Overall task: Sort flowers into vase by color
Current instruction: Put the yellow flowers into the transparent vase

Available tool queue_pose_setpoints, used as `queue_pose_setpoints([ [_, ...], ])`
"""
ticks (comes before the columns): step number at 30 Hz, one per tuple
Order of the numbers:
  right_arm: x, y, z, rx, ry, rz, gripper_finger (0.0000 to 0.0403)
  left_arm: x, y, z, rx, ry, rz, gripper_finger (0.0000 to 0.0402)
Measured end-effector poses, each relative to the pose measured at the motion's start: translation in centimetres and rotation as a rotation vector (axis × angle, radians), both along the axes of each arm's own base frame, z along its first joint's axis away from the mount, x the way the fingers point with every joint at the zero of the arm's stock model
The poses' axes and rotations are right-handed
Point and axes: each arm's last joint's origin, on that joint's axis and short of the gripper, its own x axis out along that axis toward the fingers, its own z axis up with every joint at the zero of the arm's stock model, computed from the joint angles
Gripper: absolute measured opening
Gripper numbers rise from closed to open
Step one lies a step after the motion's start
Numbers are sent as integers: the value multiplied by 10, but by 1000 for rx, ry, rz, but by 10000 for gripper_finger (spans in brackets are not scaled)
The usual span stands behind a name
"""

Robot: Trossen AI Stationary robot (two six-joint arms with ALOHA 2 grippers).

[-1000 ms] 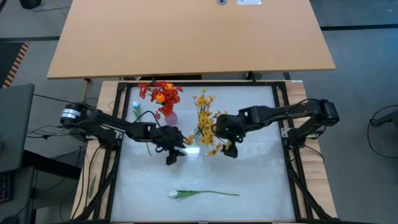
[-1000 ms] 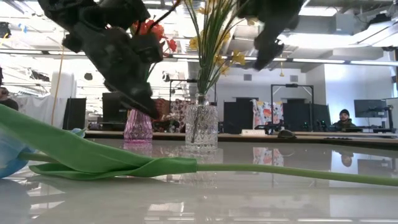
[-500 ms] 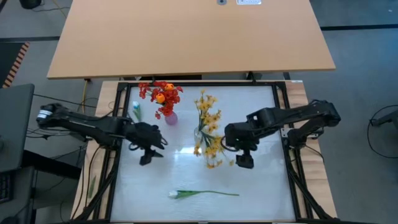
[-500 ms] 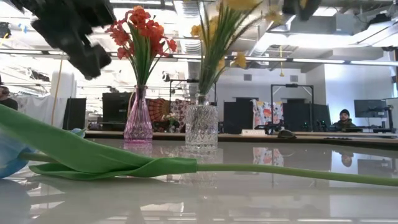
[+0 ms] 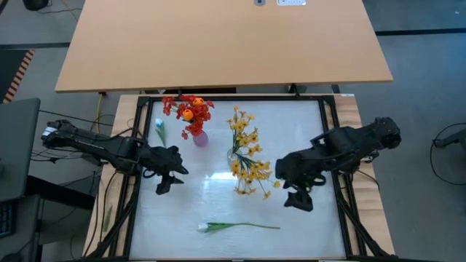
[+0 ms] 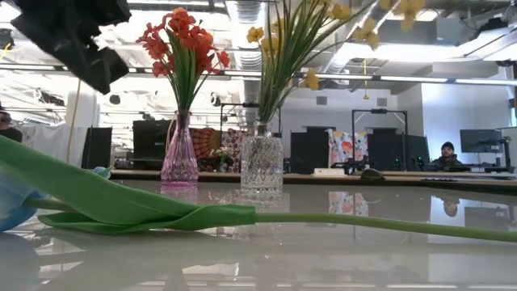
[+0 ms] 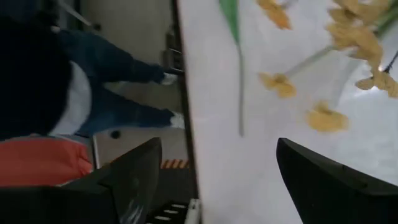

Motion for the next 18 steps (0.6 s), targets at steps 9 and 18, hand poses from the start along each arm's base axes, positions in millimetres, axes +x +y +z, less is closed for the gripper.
queue_pose_setpoints([
  [9,14,17,7,-159,-228,-13,334,-6,5,-7,115,83,103,174],
  [18,56,10,-26,-227,-166,110,272,-4,6,-5,145,47,99,174],
])
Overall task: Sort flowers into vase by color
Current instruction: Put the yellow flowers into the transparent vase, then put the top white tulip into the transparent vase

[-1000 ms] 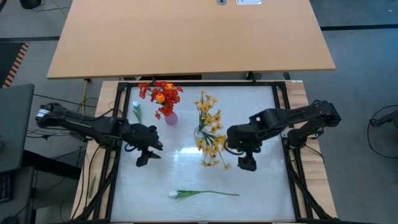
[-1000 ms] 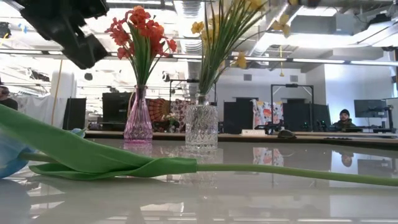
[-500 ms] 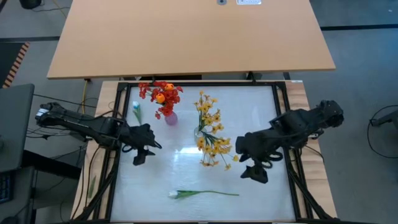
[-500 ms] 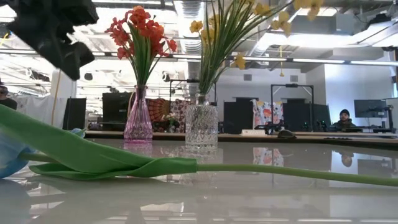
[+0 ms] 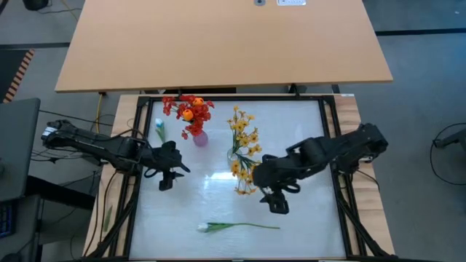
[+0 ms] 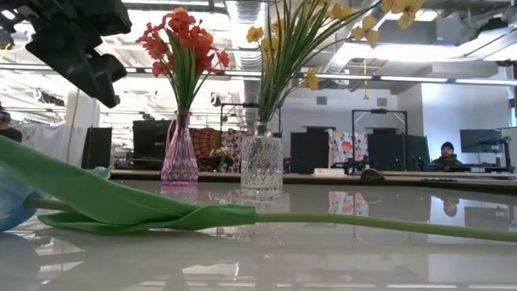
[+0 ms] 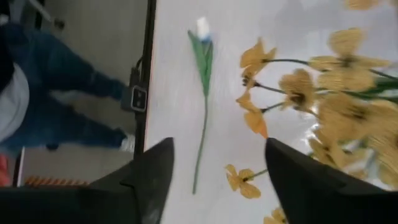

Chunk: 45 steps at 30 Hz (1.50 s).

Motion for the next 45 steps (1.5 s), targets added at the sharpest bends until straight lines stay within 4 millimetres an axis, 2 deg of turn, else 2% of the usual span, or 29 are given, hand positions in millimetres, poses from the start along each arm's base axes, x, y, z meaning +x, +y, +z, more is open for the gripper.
queue_pose_setpoints([
  [3,9,-2,-8,10,26,64,200,0,0,0,0,-2,0,174],
  [8,23,-16,-19,-68,13,151,33,0,0,0,-8,-4,10,174],
  [9,26,-22,-21,-94,11,144,20,0,0,0,-9,-4,11,174],
  [15,36,-65,-22,-183,12,17,36,0,0,0,-25,-3,30,174],
  [23,40,-124,-17,-254,-29,-74,16,0,0,0,-34,-3,42,174],
  [29,31,-151,-11,-37,14,-65,37,0,0,0,-49,-2,59,174],
  [35,13,-157,14,222,45,-22,30,0,0,0,-50,-1,60,174],
  [38,6,-152,28,252,25,9,24,0,0,0,-52,-1,58,174],
  [41,-3,-140,42,221,-8,24,23,0,0,0,-57,9,59,174],
  [45,-23,-110,59,146,-48,34,23,-5,1,-4,-95,71,137,174],
])
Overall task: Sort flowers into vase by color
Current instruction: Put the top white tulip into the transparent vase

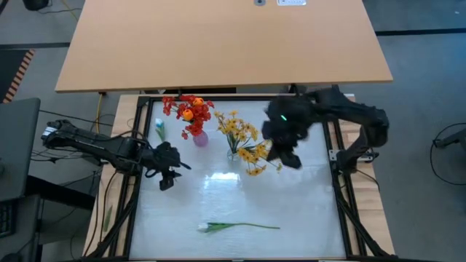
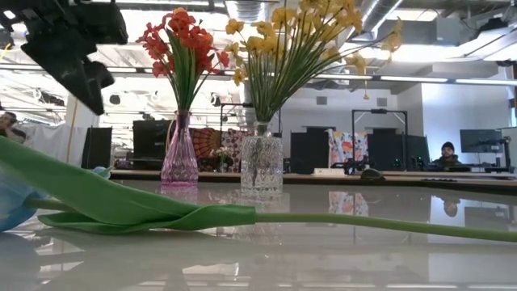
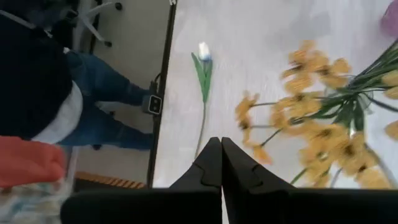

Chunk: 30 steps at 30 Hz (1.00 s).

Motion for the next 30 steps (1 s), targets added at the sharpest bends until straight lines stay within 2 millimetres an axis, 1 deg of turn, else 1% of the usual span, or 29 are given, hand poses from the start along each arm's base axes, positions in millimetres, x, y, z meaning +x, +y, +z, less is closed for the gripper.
queue_pose_setpoints([
  [3,-17,28,10,-82,-24,-30,23,-5,3,-3,-55,56,178,174],
  [6,-31,57,13,-179,-66,-47,24,-9,8,-7,-121,110,386,174],
  [8,-38,74,11,-226,-95,-49,25,-12,13,-11,-174,163,540,174],
  [11,-42,92,2,-232,-113,-77,25,-14,20,-18,-232,244,778,174],
  [14,-42,100,-10,-188,-122,-103,24,-11,25,-29,-276,271,915,174],
  [18,-37,109,-31,-164,-110,-120,25,-5,29,-54,-341,264,951,174],
  [22,-37,113,-47,-155,-59,-131,25,-15,36,-77,-297,300,1101,174],
  [24,-37,113,-53,-161,-44,-131,26,-19,38,-85,-279,293,1160,174],
  [26,-36,113,-57,-170,-30,-130,26,-20,40,-91,-274,272,1178,174],
  [28,-35,113,-57,-176,-38,-122,26,-21,40,-96,-283,247,1179,174],
  [30,-34,111,-56,-182,-42,-121,26,-18,41,-97,-298,203,1191,174],
])
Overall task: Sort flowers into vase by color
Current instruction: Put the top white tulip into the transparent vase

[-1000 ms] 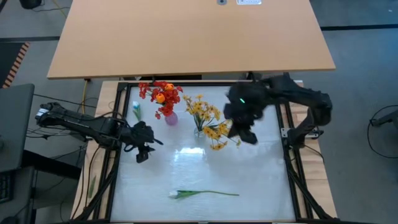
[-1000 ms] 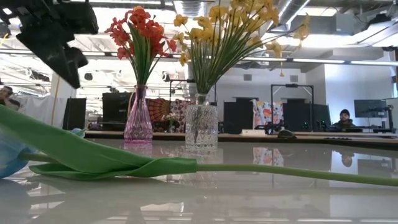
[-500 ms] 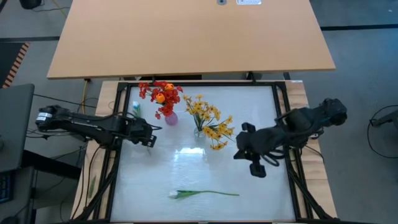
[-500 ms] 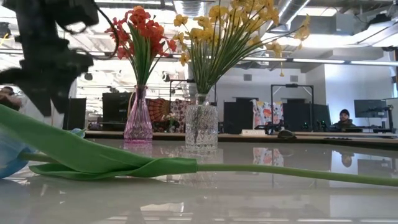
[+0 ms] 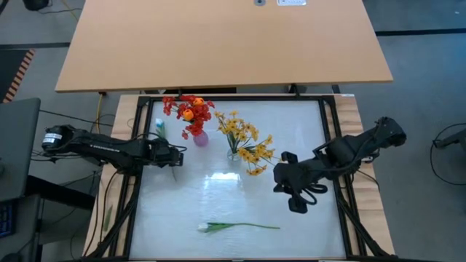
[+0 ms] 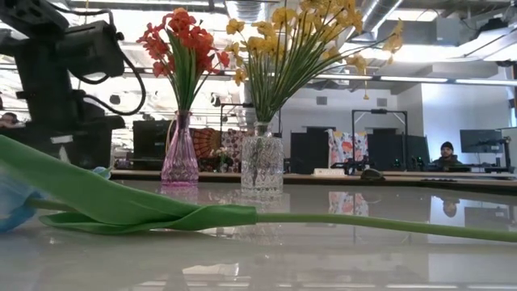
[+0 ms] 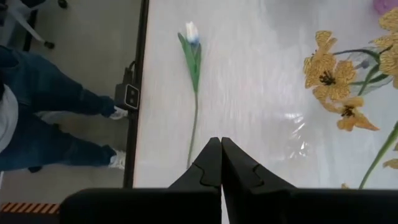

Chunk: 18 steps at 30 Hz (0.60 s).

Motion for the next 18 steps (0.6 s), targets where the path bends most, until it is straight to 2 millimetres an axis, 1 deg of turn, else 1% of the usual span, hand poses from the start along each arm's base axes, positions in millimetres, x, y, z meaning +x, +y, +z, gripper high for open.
queue_pose_setpoints([
  [5,0,-4,2,-16,-12,18,26,1,1,-1,28,-10,9,171],
  [7,-2,-7,3,-22,-16,22,26,1,1,-2,30,12,-4,159],
  [10,-6,-8,6,-19,-23,27,26,0,0,-5,18,58,-31,116],
  [14,-13,-11,13,-7,-44,32,26,2,-4,-4,11,75,-92,24],
  [15,-16,-11,14,-4,-47,35,26,3,-6,-1,10,77,-99,14],
  [18,-23,-12,19,6,-59,40,26,3,-11,12,-31,110,-102,4],
])
